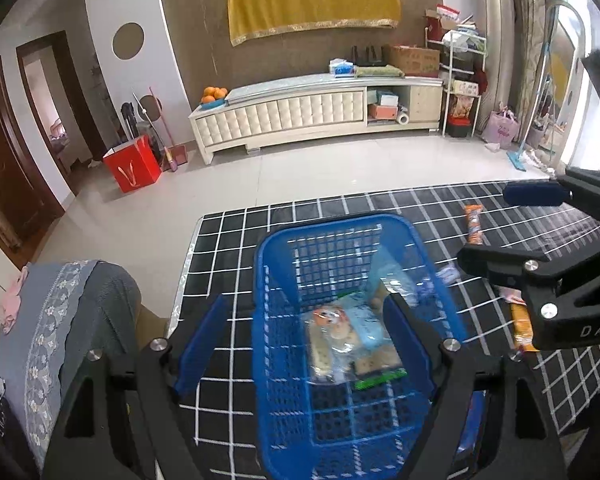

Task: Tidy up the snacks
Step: 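Withdraw both tools from the basket back toward the remaining snacks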

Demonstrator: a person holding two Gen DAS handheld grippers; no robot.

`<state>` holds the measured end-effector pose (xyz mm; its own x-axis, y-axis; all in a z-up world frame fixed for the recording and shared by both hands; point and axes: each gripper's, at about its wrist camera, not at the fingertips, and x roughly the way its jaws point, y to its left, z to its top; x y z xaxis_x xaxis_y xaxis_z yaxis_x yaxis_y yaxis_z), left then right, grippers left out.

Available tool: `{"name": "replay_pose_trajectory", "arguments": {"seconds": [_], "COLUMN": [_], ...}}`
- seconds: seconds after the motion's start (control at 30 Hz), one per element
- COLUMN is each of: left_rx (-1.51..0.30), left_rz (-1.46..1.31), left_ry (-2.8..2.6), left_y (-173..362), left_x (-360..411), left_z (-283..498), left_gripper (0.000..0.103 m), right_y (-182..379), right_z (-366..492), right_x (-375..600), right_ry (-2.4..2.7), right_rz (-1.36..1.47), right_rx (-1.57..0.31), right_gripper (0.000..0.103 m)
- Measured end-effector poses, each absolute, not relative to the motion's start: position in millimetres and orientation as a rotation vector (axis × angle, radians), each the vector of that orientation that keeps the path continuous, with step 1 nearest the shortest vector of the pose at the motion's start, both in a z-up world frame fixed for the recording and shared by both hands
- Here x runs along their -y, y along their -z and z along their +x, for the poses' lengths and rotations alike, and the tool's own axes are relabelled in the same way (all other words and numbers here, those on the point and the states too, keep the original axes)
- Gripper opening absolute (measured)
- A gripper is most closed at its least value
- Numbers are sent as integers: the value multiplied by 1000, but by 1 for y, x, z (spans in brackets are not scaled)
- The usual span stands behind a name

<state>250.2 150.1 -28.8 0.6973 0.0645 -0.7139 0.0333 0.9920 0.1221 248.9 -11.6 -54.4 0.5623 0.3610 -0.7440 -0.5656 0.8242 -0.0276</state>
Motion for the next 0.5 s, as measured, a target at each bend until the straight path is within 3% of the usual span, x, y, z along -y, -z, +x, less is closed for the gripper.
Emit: {"name": "replay_pose_trajectory", "arguments": {"seconds": [0.5], "left_rx": [-743], "left_rz": [148], "left_ry": [50], "left_y": [-10], "left_x": [-80], "left_z": [197], "left_gripper": [82], "right_y": [23], "right_z": [192], "right_x": [88], "right_ry": [-494], "right_rz": [-225], "right_rx": [-761], "right_gripper": [87]}}
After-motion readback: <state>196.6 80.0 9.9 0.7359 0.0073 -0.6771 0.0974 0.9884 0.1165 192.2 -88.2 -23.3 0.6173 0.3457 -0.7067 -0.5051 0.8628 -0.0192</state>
